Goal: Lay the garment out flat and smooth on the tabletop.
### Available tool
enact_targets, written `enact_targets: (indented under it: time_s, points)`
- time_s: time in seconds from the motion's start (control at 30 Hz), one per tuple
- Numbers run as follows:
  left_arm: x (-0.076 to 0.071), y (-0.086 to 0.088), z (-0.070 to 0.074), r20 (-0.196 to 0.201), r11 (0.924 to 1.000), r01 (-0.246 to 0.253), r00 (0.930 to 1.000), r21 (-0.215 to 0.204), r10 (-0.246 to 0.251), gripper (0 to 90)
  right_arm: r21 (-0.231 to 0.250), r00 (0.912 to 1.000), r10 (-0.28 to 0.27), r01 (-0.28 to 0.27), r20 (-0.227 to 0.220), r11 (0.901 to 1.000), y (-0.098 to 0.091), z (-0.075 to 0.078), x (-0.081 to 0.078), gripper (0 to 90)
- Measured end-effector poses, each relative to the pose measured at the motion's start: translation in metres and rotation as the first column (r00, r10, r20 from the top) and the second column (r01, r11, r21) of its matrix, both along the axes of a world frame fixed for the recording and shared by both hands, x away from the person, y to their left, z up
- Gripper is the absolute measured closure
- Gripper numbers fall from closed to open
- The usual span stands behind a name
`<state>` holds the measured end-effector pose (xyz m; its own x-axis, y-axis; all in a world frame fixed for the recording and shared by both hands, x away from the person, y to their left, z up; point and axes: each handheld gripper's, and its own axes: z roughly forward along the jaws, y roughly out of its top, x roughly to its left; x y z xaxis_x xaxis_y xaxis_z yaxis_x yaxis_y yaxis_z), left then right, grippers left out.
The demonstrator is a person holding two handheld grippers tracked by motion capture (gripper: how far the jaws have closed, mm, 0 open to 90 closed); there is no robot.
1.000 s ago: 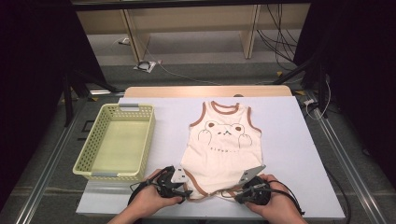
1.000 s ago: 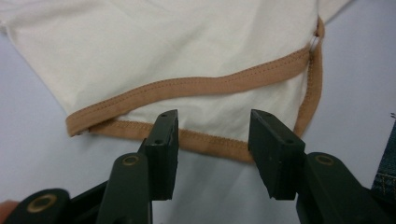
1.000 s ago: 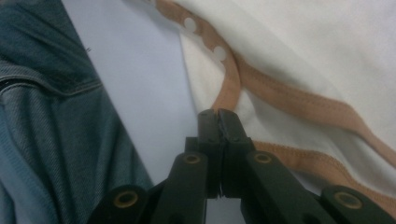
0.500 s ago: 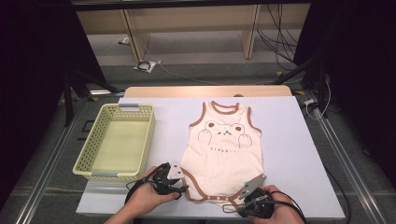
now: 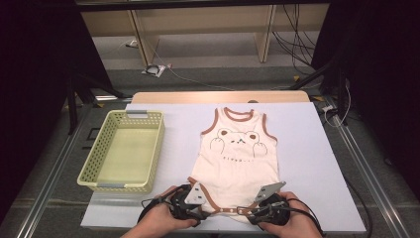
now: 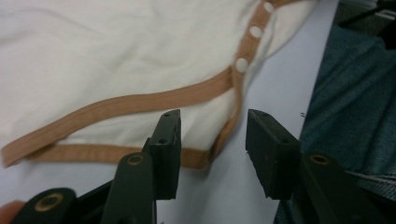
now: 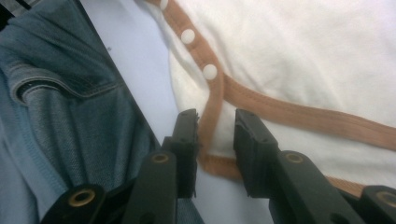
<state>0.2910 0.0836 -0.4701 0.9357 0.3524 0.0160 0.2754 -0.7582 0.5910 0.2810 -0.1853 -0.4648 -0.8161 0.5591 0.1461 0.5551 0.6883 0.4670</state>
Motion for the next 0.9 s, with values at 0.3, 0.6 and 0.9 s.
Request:
enact_targets:
  time_s: [0.3, 0.6, 0.9]
  points:
    - [-0.003, -0.01, -0.006, 0.006, 0.9987, -0.002, 1.0, 0.051, 0.001, 76.3, -0.027, 0.9997, 0.022, -0.022, 0.008, 0.9994, 0.009, -0.002, -0.001, 88.5]
    - [-0.006, -0.005, -0.001, -0.009, 0.9979, -0.01, 0.9999, 0.064, 0.011, 88.6, -0.029, 0.9985, 0.053, -0.053, -0.013, 0.9982, 0.012, 0.0, -0.006, 89.2]
    - [-0.018, -0.003, 0.001, -0.018, 0.9952, 0.017, 0.9997, 0.097, -0.015, 88.5, -0.021, 0.9953, 0.087, -0.088, -0.042, 0.9959, 0.017, 0.001, -0.014, 89.2]
